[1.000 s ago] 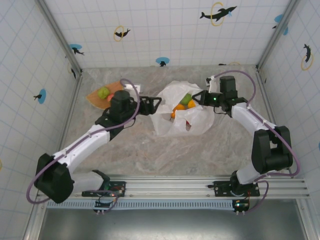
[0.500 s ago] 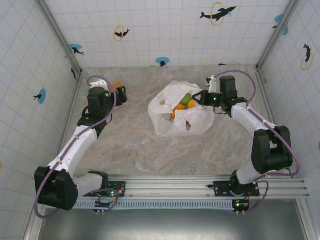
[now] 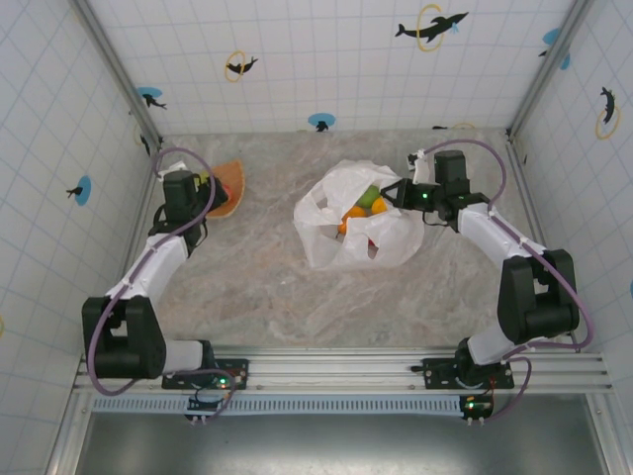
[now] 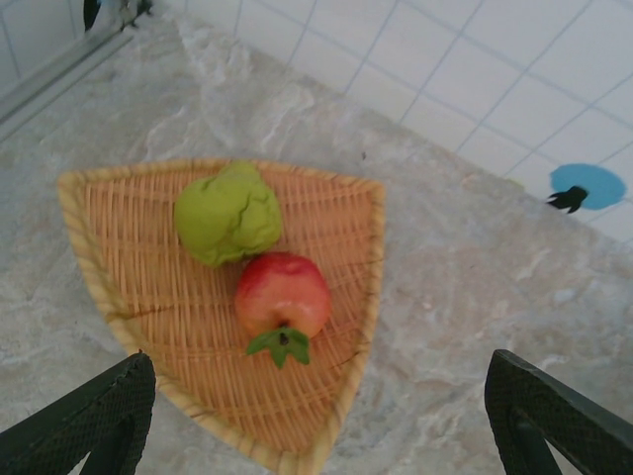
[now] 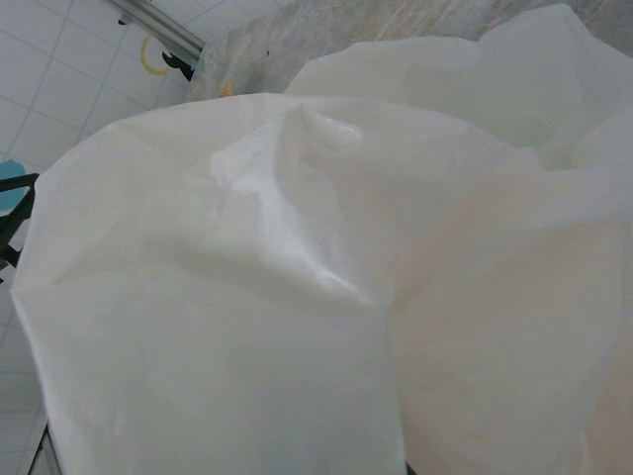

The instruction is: Place the fruits into the plastic bag

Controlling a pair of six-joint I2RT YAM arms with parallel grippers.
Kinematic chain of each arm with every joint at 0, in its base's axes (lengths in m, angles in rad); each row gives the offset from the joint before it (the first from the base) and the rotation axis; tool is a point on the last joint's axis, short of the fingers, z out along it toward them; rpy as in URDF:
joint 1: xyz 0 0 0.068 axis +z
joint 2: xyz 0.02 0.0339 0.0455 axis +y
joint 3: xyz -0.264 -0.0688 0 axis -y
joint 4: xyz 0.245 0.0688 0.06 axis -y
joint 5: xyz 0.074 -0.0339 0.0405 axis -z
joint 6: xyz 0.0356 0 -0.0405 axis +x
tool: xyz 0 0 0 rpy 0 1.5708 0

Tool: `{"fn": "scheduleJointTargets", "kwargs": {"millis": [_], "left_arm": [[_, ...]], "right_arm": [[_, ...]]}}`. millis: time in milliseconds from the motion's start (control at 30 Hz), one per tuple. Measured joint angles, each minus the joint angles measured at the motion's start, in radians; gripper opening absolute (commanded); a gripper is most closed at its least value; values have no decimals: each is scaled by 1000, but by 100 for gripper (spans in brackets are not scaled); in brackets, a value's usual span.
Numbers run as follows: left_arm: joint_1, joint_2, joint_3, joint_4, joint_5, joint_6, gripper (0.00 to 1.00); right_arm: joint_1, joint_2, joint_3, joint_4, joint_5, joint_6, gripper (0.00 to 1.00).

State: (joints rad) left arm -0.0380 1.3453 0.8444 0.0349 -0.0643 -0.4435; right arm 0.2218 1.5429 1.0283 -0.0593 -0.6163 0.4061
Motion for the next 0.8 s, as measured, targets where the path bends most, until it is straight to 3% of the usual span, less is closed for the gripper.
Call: {"fn": "scheduleJointTargets", "kwargs": {"millis": [800], "left_arm": [[138, 551, 415, -32, 55, -2, 89]], "right_arm": [[0, -10, 0, -4, 3, -3, 0]]}}
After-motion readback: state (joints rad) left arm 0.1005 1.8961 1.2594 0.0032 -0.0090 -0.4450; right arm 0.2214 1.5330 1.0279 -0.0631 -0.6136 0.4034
